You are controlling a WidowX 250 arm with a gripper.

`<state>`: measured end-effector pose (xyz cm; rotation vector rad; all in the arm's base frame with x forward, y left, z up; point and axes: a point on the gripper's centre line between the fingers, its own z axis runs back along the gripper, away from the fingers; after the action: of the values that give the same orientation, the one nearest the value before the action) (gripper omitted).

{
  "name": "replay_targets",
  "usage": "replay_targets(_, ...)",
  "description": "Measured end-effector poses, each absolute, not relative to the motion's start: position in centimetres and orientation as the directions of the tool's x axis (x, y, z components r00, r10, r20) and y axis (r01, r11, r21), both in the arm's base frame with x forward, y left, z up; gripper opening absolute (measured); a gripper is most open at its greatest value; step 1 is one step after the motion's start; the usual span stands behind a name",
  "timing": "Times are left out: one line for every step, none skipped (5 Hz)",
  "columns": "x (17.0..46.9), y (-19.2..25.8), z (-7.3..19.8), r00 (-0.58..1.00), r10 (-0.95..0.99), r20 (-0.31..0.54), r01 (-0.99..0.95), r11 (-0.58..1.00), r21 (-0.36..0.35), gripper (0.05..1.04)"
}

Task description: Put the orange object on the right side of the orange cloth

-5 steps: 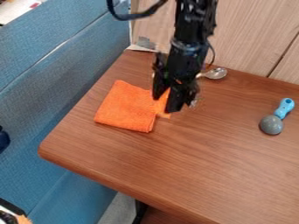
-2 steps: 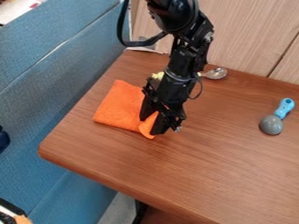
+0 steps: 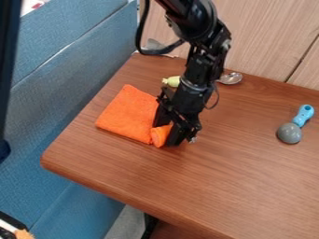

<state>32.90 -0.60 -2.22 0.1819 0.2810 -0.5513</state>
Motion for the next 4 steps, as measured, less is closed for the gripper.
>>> replay_targets(33.0, -0.8, -2.2, 0.817, -0.488, -0.308, 0.537, 0.838, 0.098, 0.964)
replay_targets(33.0, -0.9, -2.1, 0.814, -0.491, -0.310, 0.540, 0.836, 0.097, 1.005)
replay_targets(33.0, -0.9, -2.1, 0.814, -0.492, -0.309, 0.541, 0.836, 0.094, 1.001)
replay_targets(33.5, -1.2, -0.5, 0.824, -0.505, -0.256, 0.542, 0.834, 0.099, 1.001)
